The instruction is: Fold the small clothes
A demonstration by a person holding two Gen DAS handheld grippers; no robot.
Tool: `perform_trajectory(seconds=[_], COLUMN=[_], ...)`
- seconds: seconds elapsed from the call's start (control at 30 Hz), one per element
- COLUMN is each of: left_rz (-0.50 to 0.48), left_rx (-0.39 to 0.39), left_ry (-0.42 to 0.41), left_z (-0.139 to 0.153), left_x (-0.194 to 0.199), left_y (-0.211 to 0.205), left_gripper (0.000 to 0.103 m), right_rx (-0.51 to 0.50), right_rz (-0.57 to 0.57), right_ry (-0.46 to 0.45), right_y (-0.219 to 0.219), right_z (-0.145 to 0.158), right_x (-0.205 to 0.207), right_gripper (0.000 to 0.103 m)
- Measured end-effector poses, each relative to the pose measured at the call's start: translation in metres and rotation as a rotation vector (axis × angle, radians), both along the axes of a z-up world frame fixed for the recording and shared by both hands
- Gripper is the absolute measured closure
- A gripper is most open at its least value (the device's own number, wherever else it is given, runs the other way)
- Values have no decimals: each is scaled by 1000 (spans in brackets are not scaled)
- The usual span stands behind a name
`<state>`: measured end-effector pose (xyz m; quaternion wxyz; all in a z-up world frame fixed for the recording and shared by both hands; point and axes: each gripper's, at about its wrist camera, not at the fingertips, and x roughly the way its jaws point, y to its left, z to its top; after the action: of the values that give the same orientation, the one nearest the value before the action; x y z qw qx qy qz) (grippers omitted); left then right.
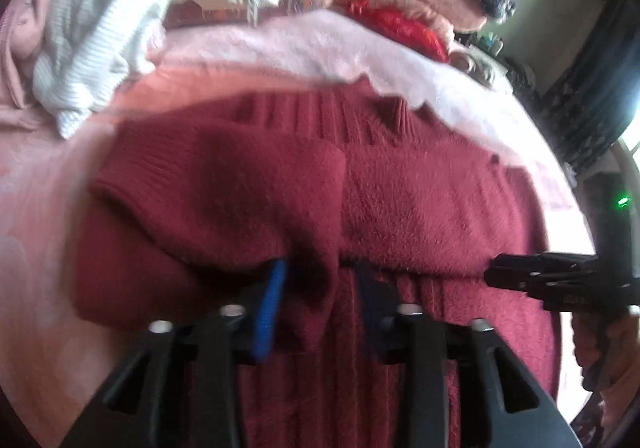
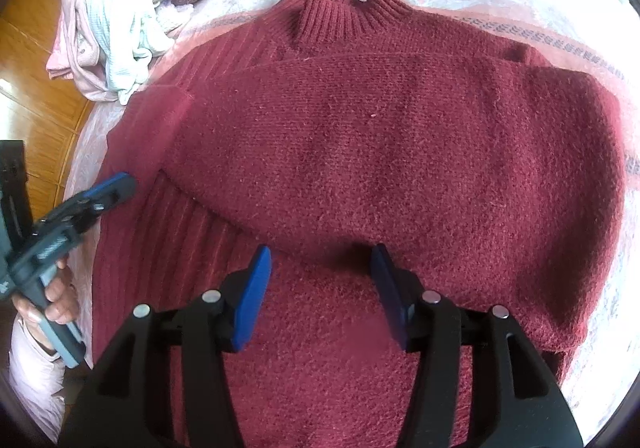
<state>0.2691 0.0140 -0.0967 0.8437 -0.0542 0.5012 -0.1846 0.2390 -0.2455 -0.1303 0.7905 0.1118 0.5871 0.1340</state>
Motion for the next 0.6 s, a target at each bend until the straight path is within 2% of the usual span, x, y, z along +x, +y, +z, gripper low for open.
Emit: perform_trajectory(seconds=[0.03, 0.17, 0.3, 0.37, 0.5, 0.6], left_rz=[25, 111, 206, 227, 274, 302], left_rx=[15, 114, 156, 179, 141, 123], left_ry=[-27, -80, -1, 44, 78, 73], left_z=[9, 24, 7, -6, -18, -17], left_x=[1, 9, 28, 35, 42, 41], left_y=[9, 39, 67, 73, 89, 98], left_gripper=[48, 46, 47, 47, 46, 46], right_rx=[4, 26, 35, 75, 116, 139], right_rz=[1, 1, 11, 22, 13, -16], right_ry=[0, 0, 6, 18, 23, 60], right_y=[2, 22, 59, 83, 114, 130], right_z=[1, 8, 16, 19, 18, 4], right_x=[1, 14, 32, 45, 63, 77], right_gripper=[49, 49, 49, 49, 49, 49])
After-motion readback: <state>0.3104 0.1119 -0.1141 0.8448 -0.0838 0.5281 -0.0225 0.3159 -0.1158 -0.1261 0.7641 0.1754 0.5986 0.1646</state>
